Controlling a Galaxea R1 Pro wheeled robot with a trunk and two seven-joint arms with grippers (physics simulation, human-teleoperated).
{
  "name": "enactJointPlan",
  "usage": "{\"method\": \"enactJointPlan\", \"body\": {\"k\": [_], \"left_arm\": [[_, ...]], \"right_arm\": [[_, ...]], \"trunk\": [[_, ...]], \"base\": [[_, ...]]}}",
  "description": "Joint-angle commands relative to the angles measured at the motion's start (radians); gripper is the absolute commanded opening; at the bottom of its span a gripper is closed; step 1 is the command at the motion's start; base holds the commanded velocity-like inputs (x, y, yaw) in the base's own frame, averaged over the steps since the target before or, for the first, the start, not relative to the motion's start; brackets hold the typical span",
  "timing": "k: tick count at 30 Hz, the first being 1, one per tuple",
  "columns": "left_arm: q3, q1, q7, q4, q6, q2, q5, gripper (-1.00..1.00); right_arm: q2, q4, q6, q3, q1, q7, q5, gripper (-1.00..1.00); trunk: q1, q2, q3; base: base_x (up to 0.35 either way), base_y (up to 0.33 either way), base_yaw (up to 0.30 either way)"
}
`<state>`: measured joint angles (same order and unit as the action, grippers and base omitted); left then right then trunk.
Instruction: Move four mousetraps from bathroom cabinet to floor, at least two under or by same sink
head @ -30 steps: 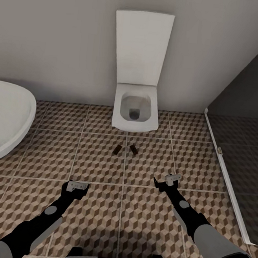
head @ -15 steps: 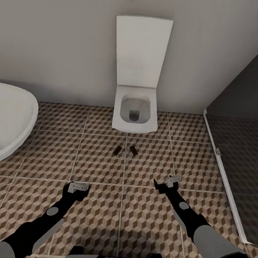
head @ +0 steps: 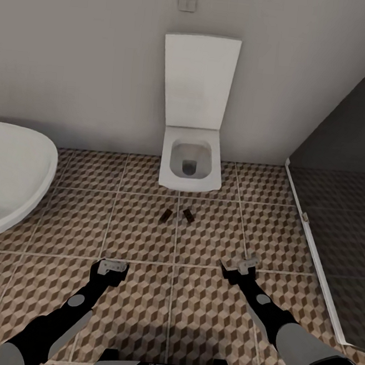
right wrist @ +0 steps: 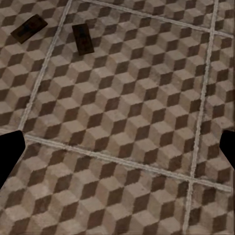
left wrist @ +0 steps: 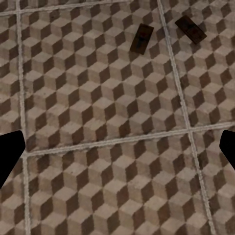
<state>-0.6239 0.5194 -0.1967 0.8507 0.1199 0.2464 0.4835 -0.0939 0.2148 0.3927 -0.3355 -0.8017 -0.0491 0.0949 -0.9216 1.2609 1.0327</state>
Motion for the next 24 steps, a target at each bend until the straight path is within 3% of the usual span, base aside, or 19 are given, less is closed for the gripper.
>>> {"method": "enactJointPlan", "body": {"k": [1,11,17,24], "left_arm": [[-0.008,0.002,-0.009,-0.001,0.006,0.001,0.01,1.0],[-0.01,0.001,-0.008,-0.06,0.006,-0.014,0.01,1.0],[-0.011,0.0,-0.004,-0.16,0.008,-0.016,0.011,1.0],[-0.011,-0.037,-0.001,-0.265,0.026,-0.02,0.011,1.0]], "right_arm": [[-0.001,-0.011,0.004,-0.004,-0.001,-0.004,0.01,1.0],[-0.001,-0.136,0.051,-0.003,0.0,0.0,0.01,1.0],[-0.001,-0.182,0.131,-0.003,0.003,0.001,0.01,1.0],[-0.001,-0.193,0.162,-0.003,0.02,0.012,0.009,1.0]], "trunk": [[0.004,-0.007,-0.004],[0.042,-0.077,-0.051],[0.065,-0.119,-0.078],[0.092,-0.168,-0.11]], "base": [[0.0,0.0,-0.003],[0.0,0.0,0.0],[0.0,0.0,0.0],[0.0,0.0,0.0]]}}
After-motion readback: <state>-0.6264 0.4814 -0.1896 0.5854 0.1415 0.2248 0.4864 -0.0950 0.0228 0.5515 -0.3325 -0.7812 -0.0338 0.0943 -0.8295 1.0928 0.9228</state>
